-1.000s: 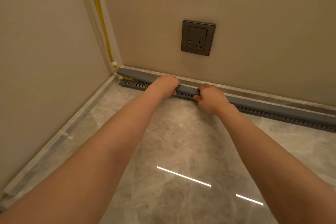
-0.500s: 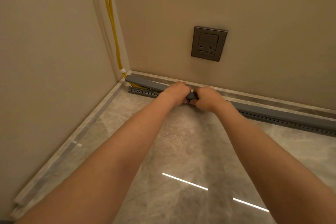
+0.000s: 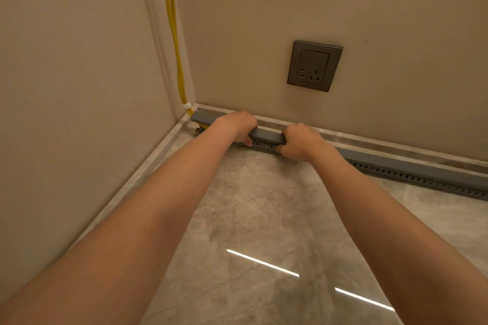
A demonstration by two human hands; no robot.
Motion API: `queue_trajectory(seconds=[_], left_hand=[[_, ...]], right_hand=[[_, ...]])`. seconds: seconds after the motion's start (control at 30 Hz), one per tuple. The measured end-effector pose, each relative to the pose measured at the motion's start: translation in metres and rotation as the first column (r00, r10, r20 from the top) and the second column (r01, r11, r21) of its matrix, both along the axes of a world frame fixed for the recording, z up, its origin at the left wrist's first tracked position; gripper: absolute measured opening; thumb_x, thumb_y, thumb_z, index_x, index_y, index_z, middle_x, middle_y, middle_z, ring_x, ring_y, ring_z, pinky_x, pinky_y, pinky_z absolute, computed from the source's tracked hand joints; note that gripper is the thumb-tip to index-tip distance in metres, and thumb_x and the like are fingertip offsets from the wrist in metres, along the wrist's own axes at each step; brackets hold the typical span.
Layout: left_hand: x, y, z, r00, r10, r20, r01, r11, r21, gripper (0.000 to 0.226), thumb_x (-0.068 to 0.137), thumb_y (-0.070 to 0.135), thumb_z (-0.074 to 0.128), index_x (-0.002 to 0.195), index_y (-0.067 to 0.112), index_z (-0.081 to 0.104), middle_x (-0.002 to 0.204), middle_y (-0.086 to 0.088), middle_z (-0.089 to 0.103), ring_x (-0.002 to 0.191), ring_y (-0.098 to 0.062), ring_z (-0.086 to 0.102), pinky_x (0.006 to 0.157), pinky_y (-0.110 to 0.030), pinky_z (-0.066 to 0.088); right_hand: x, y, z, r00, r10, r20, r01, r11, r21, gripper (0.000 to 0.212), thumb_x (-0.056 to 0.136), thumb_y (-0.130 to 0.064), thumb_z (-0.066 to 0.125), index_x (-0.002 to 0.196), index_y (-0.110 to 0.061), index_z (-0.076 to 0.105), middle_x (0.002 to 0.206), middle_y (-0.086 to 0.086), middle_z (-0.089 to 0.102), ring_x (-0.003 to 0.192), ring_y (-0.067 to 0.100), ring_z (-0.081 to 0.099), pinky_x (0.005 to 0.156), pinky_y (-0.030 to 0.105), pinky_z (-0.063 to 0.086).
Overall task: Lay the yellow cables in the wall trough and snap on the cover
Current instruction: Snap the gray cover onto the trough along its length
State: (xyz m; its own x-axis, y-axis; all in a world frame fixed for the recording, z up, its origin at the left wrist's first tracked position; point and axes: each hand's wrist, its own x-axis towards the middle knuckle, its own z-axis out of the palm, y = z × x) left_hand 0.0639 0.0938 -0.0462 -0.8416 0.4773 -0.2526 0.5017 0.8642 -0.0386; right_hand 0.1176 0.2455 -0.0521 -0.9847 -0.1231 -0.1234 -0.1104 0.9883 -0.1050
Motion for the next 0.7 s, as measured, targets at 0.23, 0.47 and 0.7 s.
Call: queue_trajectory(seconds=[0.23,0.47,0.7], left_hand=[[0.000,0.001,0.009,0.999,-0.022,0.031,0.023,0.999,-0.029,0.036,0.082,0.025,0.071,0.112,0.006,0.064,0.114,-0.014,0.063,0.104,-0.030,0.060,0.075,-0.032,0.044],[0.001,0.000,0.001,1.000,-0.025,-0.014,0.025,0.999,-0.029,0.037,0.082,0.025,0.071,0.111,0.005,0.062,0.115,-0.014,0.062,0.103,-0.031,0.061,0.071,-0.032,0.041],[-0.001,-0.002,-0.004,0.996,-0.080,-0.034,0.079,0.996,-0.031,0.039,0.082,0.022,0.070,0.114,0.003,0.059,0.118,-0.015,0.061,0.107,-0.032,0.059,0.081,-0.036,0.046]], right_hand=[[-0.009,-0.020,-0.011,1.000,0.021,-0.022,-0.024,0.990,-0.141,0.030,0.091,-0.028,0.055,0.108,-0.004,0.060,0.108,0.019,0.064,0.092,0.033,0.057,0.066,0.030,0.036],[-0.012,-0.022,-0.010,0.998,0.057,-0.029,-0.059,0.996,-0.061,0.028,0.088,-0.028,0.056,0.104,-0.005,0.062,0.106,0.018,0.065,0.097,0.033,0.059,0.066,0.029,0.036],[-0.012,-0.024,-0.010,0.996,0.085,-0.019,-0.085,0.996,0.019,0.029,0.087,-0.026,0.055,0.105,-0.006,0.064,0.105,0.017,0.065,0.097,0.033,0.060,0.068,0.029,0.039]])
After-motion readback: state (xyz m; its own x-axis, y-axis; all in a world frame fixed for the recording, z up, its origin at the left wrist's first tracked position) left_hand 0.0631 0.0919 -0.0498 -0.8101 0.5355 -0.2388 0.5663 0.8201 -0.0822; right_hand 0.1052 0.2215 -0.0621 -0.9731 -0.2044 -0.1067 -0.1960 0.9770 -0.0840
